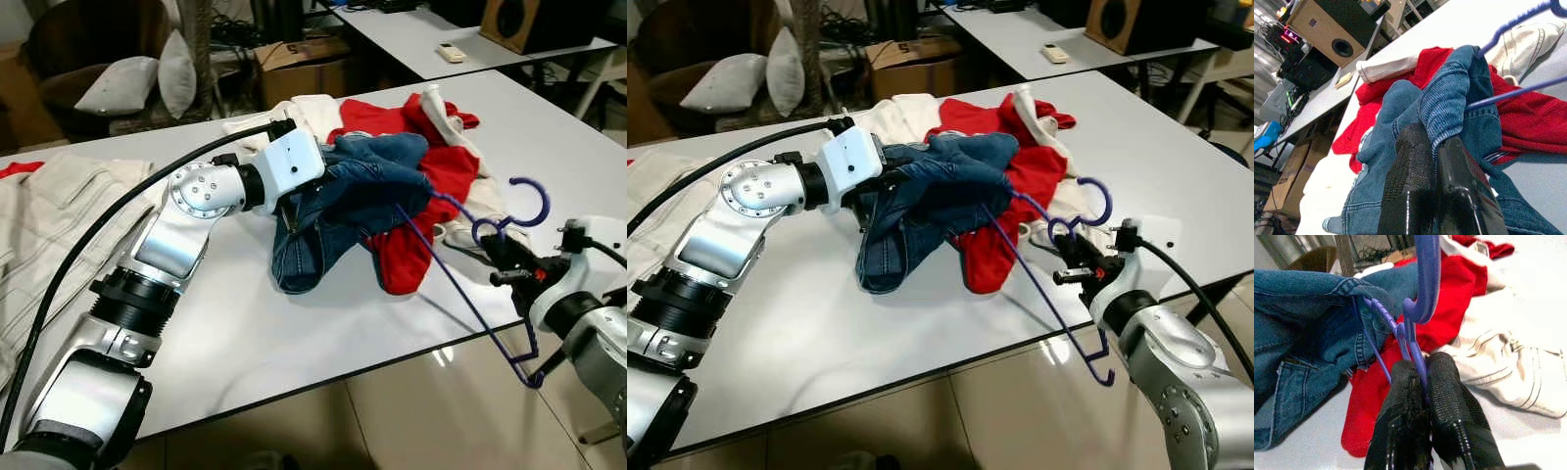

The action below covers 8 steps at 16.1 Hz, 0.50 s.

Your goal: Hang hanger

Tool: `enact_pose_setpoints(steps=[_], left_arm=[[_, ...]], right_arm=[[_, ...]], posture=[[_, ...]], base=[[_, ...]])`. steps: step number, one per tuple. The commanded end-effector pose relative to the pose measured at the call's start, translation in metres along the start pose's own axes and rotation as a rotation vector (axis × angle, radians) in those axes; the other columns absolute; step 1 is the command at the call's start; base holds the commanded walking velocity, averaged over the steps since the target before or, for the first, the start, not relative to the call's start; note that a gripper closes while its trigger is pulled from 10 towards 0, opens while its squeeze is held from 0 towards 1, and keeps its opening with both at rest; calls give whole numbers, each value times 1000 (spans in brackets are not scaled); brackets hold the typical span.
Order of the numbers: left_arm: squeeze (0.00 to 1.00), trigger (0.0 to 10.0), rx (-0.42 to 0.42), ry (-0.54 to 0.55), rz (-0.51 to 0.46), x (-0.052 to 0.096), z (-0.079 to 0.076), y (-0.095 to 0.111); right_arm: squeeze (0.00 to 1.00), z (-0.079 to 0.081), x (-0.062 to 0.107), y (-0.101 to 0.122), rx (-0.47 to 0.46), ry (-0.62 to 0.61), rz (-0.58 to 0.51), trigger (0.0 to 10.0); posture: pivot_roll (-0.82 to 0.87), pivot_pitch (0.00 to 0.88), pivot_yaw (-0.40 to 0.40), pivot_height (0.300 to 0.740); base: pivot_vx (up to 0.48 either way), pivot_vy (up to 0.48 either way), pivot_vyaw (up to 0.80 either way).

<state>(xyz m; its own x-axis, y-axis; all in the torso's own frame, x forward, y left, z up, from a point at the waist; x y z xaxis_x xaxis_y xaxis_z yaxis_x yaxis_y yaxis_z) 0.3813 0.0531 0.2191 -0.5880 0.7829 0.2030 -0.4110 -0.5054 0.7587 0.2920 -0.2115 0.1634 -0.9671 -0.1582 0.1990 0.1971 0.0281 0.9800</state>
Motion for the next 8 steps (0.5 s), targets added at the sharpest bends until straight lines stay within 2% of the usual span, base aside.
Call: enact_pose_setpoints(steps=[1, 2, 3, 4, 5, 6, 7, 8], left_arm=[[0, 0, 17, 22, 25, 4, 3, -7], [0, 0, 53, 69, 20, 6, 10, -9], [0, 0, 72, 126, 23, 10, 24, -12], [0, 0, 59, 171, 29, 15, 38, -13], [0, 0, 49, 262, 10, 25, 65, -7], [0, 0, 38, 356, -24, 39, 92, 4], [0, 0, 21, 489, -126, 65, 131, 32], [0, 0, -22, 539, -242, 90, 148, 65]], right_arm=[[0, -4, -1, 13, 1, -19, -63, 10000], [0, 4, -12, 19, -18, 23, -102, 10000], [0, 7, -26, 25, -15, 43, -123, 10000], [0, 10, -38, 32, -2, 55, -142, 10000], [0, 18, -51, 49, 7, 85, -191, 10000], [0, 26, -60, 70, 12, 120, -250, 10000], [0, 42, -67, 108, -8, 197, -365, 10000], [0, 50, -66, 119, -22, 249, -410, 10000]], posture=[[-138, 0, 107, 740], [-140, 0, 108, 740], [-137, 0, 107, 740], [-130, 0, 104, 740], [-119, 0, 98, 740], [-109, 0, 91, 740], [-88, 0, 71, 740], [-71, 0, 53, 740]], base=[[0, 0, 0], [0, 0, 0], [0, 0, 0], [0, 0, 0], [0, 0, 0], [0, 0, 0], [0, 0, 0], [0, 0, 0]])
Point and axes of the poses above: a point about 5 cm out from each wrist's last joint towards the gripper, its own x axis pointing back from the gripper into the wrist, its own y axis along the axis of the wrist's last joint, z = x × y, the point moved 6 cm from there along -x, pointing out of the wrist towards the gripper, and after that the axes turned 1 degree about x, right-handed, at the moved point
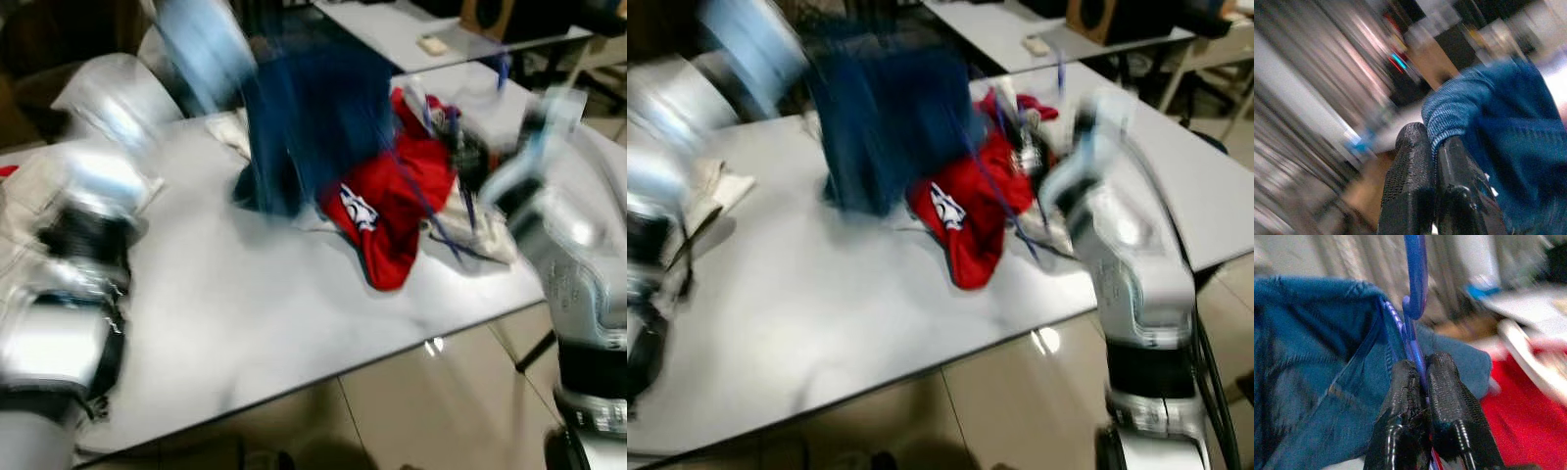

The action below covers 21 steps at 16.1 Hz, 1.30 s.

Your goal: Hang hanger

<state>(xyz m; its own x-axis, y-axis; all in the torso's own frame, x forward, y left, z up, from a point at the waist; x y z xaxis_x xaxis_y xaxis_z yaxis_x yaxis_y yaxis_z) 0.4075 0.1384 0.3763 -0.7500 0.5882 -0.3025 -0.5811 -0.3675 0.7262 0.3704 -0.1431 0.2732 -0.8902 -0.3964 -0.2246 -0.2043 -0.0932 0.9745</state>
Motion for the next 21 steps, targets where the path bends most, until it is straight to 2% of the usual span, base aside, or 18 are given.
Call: enact_pose_setpoints(steps=[1, 2, 3, 4, 5, 6, 7, 8, 9, 10, 11, 12, 13, 16, 18, 20, 21], left_arm=[[0, 0, 7, 8, -35, 6, 5, 6], [0, 0, 61, -12, -82, 9, 1, 18], [0, 0, 81, -73, -74, 11, -15, 18], [0, 0, 96, -137, -53, 11, -35, 11], [0, 0, 140, -236, -18, 13, -68, -1], [0, 0, 140, -236, -18, 13, -68, -1], [0, 0, 205, -351, 30, 15, -110, -14], [0, 0, 232, -468, 84, 19, -152, -25], [0, 0, 236, -496, 114, 20, -167, -33], [0, 0, 230, -496, 153, 18, -176, -44], [0, 0, 229, -485, 167, 16, -177, -48], [0, 0, 241, -436, 177, 9, -176, -51], [0, 0, 249, -422, 172, 6, -176, -49], [0, 0, 281, -334, 142, -5, -169, -40], [0, 0, 310, -291, 119, -8, -160, -35], [0, 0, 309, -283, 116, -8, -158, -34], [0, 0, 308, -301, 116, -4, -159, -34]], right_arm=[[0, -5, 3, -6, -19, -10, 11, 10000], [0, -5, 7, -16, -22, -6, 34, 10000], [0, -5, 14, -31, -28, -13, 73, 10000], [0, -7, 21, -44, -25, -24, 113, 10000], [0, -11, 34, -65, -23, -46, 184, 10000], [0, -11, 34, -65, -23, -46, 184, 10000], [0, -15, 54, -86, -22, -77, 265, 10000], [0, -18, 73, -100, 0, -96, 339, 10000], [0, -16, 83, -102, 7, -86, 365, 10000], [0, -7, 92, -100, 2, -39, 376, 10000], [0, -1, 95, -98, -11, -6, 372, 10000], [0, 19, 103, -97, -47, 95, 385, 10000], [0, 27, 107, -100, -66, 133, 401, 10000], [0, 55, 120, -118, -121, 239, 475, 10000], [0, 59, 119, -118, -131, 248, 469, 10000], [0, 64, 118, -116, -140, 274, 463, 10000], [0, 60, 112, -112, -123, 250, 424, 10000]], posture=[[-67, 0, 49, 740], [-59, 0, 42, 740], [-53, 0, 37, 740], [-55, 0, 38, 740], [-64, 0, 49, 740], [-64, 0, 49, 740], [-79, 0, 68, 740], [-85, 0, 75, 740], [-98, 0, 86, 740], [-110, 0, 97, 740], [-111, 0, 98, 740], [-121, 0, 104, 740], [-120, 0, 104, 740], [-119, 0, 98, 740], [-118, 0, 96, 740], [-118, 0, 96, 740], [-106, 0, 86, 740]], base=[[0, 0, 0], [0, 0, 0], [0, 0, 0], [0, 0, 0], [0, 0, 0], [0, 0, 0], [0, 0, 0], [0, 0, 0], [0, 0, 0], [0, 0, 0], [0, 0, 0], [0, 0, 0], [0, 0, 0], [0, 0, 0], [0, 0, 0], [0, 0, 0], [0, 0, 0]])
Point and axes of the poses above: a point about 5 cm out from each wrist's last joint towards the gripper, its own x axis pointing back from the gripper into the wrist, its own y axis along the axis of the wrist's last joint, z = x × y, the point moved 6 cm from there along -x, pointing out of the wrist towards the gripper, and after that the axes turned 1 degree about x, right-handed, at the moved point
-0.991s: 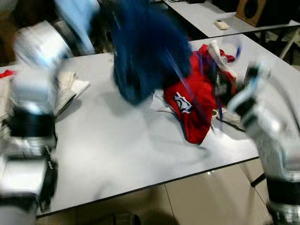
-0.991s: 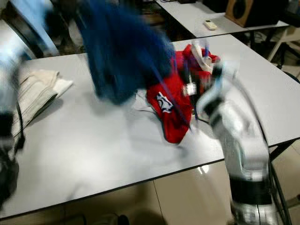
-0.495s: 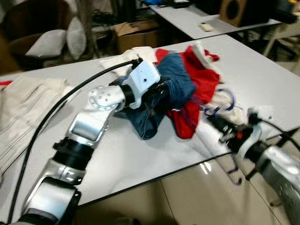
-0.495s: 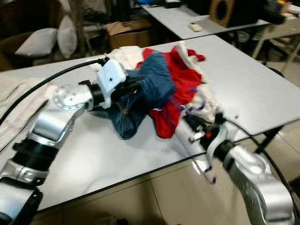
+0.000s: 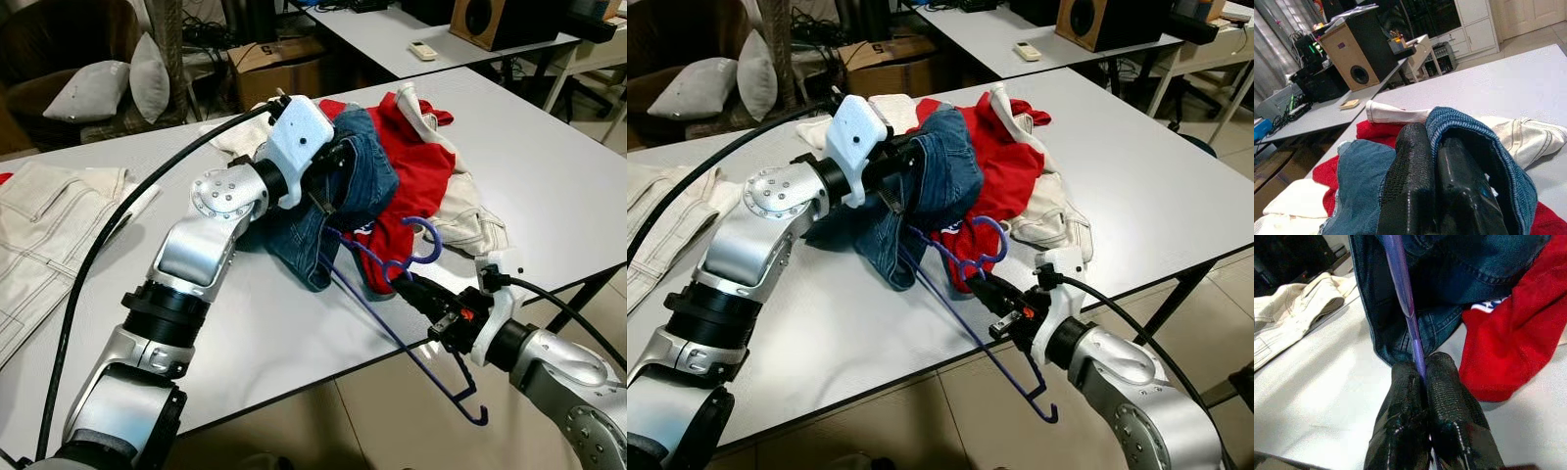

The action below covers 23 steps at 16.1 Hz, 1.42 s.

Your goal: Hang hanger

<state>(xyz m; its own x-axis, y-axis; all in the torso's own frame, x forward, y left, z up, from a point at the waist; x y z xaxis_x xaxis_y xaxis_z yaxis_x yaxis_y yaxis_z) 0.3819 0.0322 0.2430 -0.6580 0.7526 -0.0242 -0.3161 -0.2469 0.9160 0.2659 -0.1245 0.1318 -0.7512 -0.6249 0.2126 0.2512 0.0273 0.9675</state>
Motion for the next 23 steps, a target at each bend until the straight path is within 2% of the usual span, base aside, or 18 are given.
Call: enact_pose_setpoints(steps=[1, 2, 3, 5, 6, 8, 11, 12, 14, 17, 19, 21, 22, 23], left_arm=[[0, 0, -16, 4, -24, 2, 5, 11], [0, 0, -22, -42, -20, 4, -2, 10], [0, 0, -29, -92, -5, 5, -11, 7], [0, 0, -27, -89, 6, 4, -13, 3], [0, 0, -27, -47, 12, 0, -8, 3], [0, 0, -37, -25, 16, -2, -5, 3], [0, 0, -47, -35, 29, -4, -10, 0], [0, 0, -77, -33, 60, -4, -11, -8], [0, 0, -114, -24, 93, -1, -8, -15], [0, 0, -122, -68, 135, 6, -12, -25], [0, 0, -135, -100, 165, 9, -17, -32], [0, 0, -178, -195, 243, 18, -32, -54], [0, 0, -176, -229, 248, 21, -38, -58], [0, 0, -175, -242, 248, 21, -40, -59]], right_arm=[[0, 1, -3, 8, 19, 3, -30, 10000], [0, -8, -8, 16, 20, -42, -77, 10000], [0, -6, -15, 28, -13, -18, -131, 10000], [0, 7, -22, 36, -34, 79, -168, 10000], [0, 24, -26, 34, -37, 200, -147, 10000], [0, 34, -27, 28, -24, 259, -115, 10000], [0, 37, -31, 31, 15, 261, -116, 10000], [0, 22, -40, 39, 62, 131, -144, 10000], [0, -8, -48, 45, 64, -97, -160, 10000], [0, -22, -53, 72, -48, -194, -304, 10000], [0, -24, -55, 84, -133, -183, -373, 10000], [0, -34, -54, 104, -374, -157, -512, 10000], [0, -36, -55, 104, -441, -140, -530, 10000], [0, -36, -55, 104, -457, -136, -533, 10000]], posture=[[-106, 0, 86, 740], [-106, 0, 88, 740], [-106, 0, 88, 740], [-100, 0, 83, 740], [-94, 0, 76, 740], [-86, 0, 67, 740], [-83, 0, 65, 740], [-84, 0, 64, 740], [-84, 0, 63, 740], [-75, 0, 62, 740], [-73, 0, 61, 740], [-63, 0, 53, 740], [-62, 0, 51, 740], [-62, 0, 51, 740]], base=[[0, 0, 0], [0, 0, 0], [0, 0, 0], [0, 0, 0], [0, 0, 0], [0, 0, 0], [0, 0, 0], [0, 0, 0], [0, 0, 0], [0, 0, 0], [0, 0, 0], [0, 0, 0], [0, 0, 0], [0, 0, 0]])
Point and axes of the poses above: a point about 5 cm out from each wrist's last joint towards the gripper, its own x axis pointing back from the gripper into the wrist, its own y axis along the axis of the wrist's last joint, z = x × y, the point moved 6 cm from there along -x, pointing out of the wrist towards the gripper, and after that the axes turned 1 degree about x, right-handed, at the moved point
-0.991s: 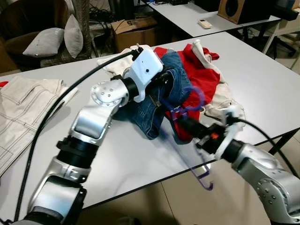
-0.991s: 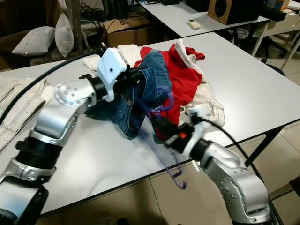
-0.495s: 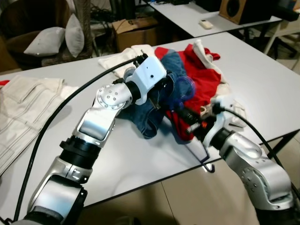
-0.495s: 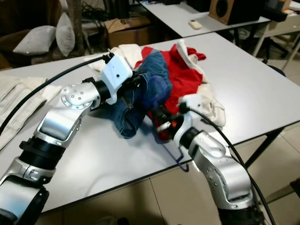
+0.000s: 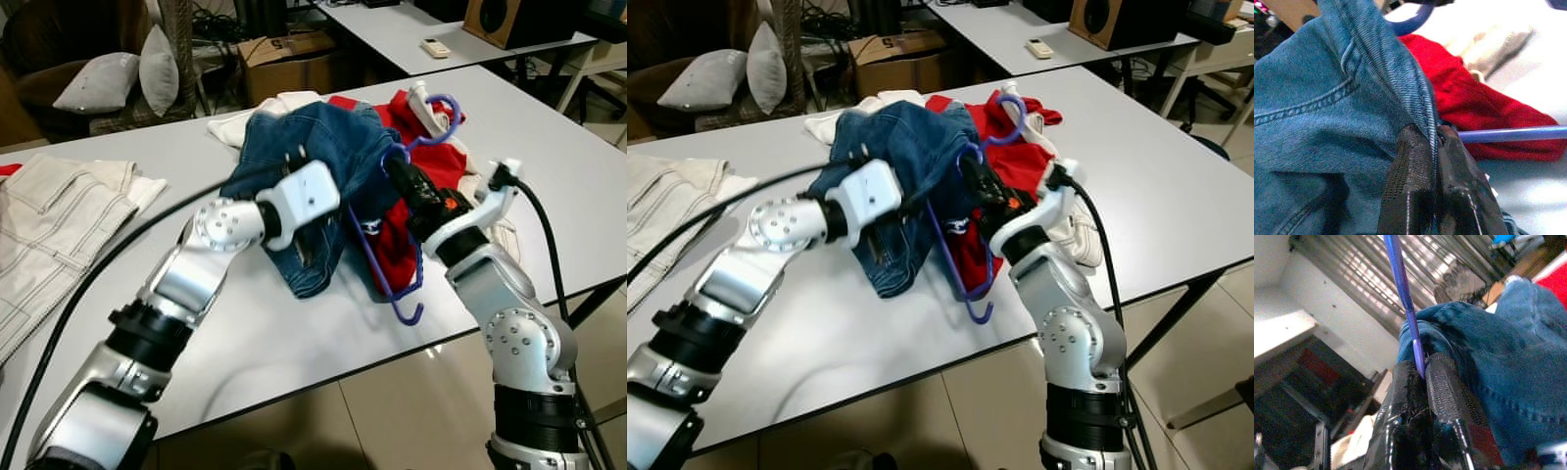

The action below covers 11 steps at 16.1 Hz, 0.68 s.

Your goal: Hang hanger

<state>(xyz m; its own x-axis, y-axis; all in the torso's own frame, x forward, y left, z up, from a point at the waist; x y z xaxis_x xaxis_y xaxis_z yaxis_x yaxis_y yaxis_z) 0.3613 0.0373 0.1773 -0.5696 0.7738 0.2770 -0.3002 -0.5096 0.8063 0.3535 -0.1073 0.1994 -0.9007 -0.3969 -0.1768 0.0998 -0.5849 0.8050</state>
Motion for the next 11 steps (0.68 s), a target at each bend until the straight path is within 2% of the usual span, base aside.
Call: enact_pose_setpoints(steps=[1, 3, 4, 6, 7, 8, 10, 11], left_arm=[[0, 0, -22, -76, 52, 3, -15, -14], [0, 0, 47, -124, 32, 11, -18, -12], [0, 0, 62, -139, 28, 14, -18, -11], [0, 0, 127, -253, -32, 25, -29, -2], [0, 0, 181, -291, -111, 30, -31, 13], [0, 0, 200, -286, -140, 31, -28, 19], [0, 0, 281, -294, -253, 36, -20, 42], [0, 0, 319, -316, -287, 41, -19, 48]], right_arm=[[0, 1, -1, 11, -60, 42, -38, 10000], [0, -10, 1, 6, -98, 37, -24, 10000], [0, -10, 1, 7, -124, 45, -31, 10000], [0, -4, -2, 18, -230, 99, -85, 10000], [0, -2, -7, 24, -266, 118, -109, 10000], [0, -3, -9, 26, -284, 118, -119, 10000], [0, -11, -20, 37, -348, 88, -174, 10000], [0, -13, -22, 45, -408, 87, -217, 10000]], posture=[[-65, 0, 50, 740], [-63, 0, 47, 740], [-61, 0, 42, 740], [-62, 0, 43, 740], [-64, 0, 43, 740], [-64, 0, 43, 740], [-60, 0, 36, 740], [-60, 0, 36, 740]], base=[[0, 0, 0], [0, 0, 0], [0, 0, 0], [0, 0, 0], [0, 0, 0], [0, 0, 0], [0, 0, 0], [0, 0, 0]])
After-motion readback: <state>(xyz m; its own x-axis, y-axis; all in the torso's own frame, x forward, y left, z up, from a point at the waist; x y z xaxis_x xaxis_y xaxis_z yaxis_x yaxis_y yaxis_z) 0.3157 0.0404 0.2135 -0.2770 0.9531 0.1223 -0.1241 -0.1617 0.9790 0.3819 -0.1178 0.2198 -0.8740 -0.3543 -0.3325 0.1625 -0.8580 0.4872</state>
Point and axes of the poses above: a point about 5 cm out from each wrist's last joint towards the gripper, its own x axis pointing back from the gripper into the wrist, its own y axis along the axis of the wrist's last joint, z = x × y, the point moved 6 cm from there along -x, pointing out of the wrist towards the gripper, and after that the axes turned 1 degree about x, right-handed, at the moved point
